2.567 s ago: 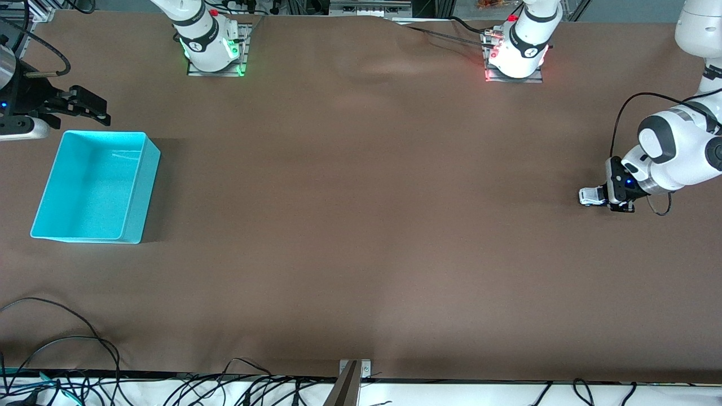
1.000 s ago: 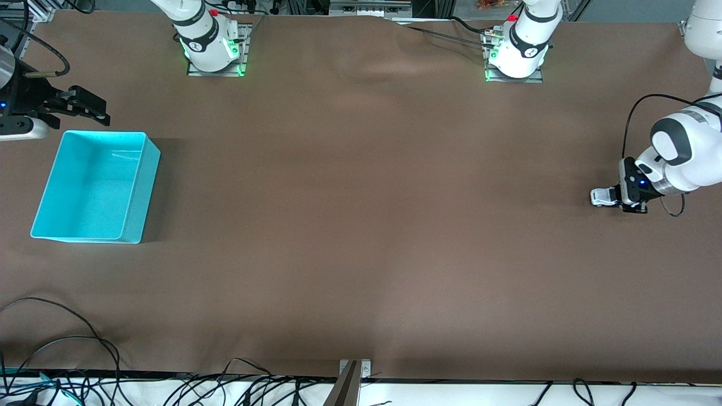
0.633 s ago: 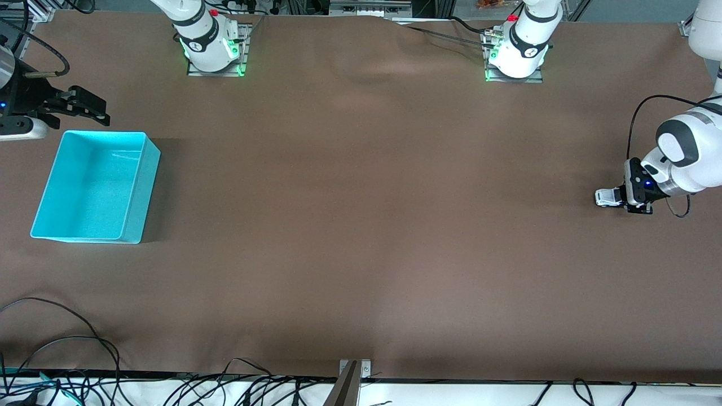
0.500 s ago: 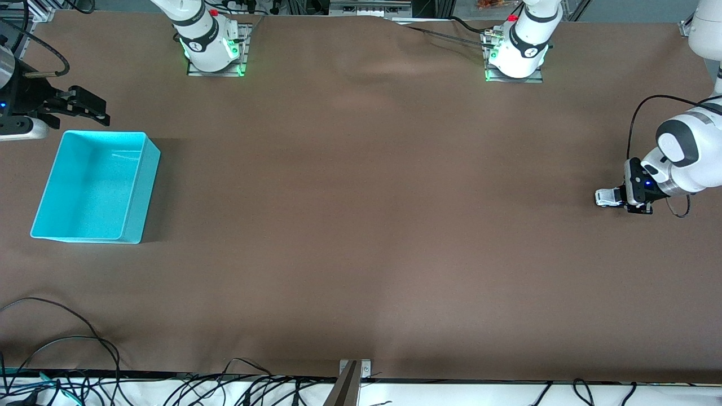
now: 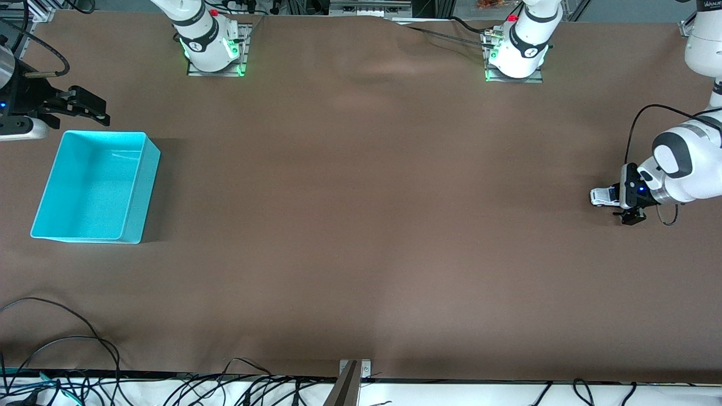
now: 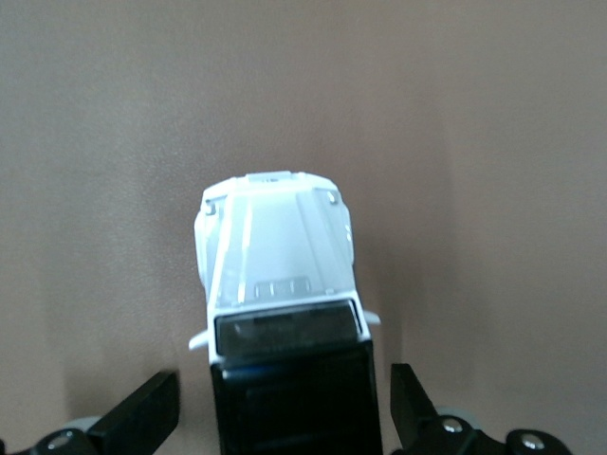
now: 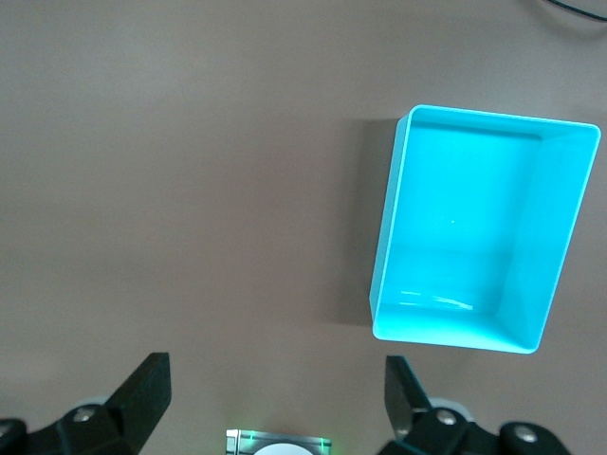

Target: Wind and store white jeep toy

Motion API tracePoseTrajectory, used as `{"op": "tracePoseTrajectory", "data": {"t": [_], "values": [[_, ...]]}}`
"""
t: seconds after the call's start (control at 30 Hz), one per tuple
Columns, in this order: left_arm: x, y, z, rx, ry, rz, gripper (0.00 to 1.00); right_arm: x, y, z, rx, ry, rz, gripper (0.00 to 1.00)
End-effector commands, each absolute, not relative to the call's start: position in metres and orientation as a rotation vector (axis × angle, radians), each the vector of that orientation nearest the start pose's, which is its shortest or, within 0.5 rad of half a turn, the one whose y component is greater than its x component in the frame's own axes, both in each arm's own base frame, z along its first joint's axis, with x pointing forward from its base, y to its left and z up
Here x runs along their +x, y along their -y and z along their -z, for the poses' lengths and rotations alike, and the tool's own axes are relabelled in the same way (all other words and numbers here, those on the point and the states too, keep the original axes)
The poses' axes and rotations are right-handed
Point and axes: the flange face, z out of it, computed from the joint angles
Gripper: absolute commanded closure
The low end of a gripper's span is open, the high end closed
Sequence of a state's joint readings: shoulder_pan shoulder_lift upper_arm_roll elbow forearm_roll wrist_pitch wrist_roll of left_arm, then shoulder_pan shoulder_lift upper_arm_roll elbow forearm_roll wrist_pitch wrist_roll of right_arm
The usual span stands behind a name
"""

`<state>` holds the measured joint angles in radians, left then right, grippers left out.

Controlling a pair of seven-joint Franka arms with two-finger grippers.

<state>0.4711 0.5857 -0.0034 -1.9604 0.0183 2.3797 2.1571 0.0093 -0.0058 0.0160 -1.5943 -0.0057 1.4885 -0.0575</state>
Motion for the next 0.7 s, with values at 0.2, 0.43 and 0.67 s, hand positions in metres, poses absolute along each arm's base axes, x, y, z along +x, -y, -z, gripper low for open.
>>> {"op": "tracePoseTrajectory", "data": {"t": [0.2,0.43,0.67], "values": [[0.548,-0.279,-0.175,-2.154,-2.552,-0.128,0.00,0.543,-0.011,-0.615,-3.149,0.120,-0.160,0.00],[0.556,-0.281,-0.192,-2.157,-2.548,-0.129,0.00,0.543,-0.012,-0.615,-3.149,0.122,-0.160,0.00],[0.572,-0.276,-0.223,-2.165,-2.526,-0.133,0.00,0.543,-0.011,-0.615,-3.149,0.120,-0.160,0.00]]}}
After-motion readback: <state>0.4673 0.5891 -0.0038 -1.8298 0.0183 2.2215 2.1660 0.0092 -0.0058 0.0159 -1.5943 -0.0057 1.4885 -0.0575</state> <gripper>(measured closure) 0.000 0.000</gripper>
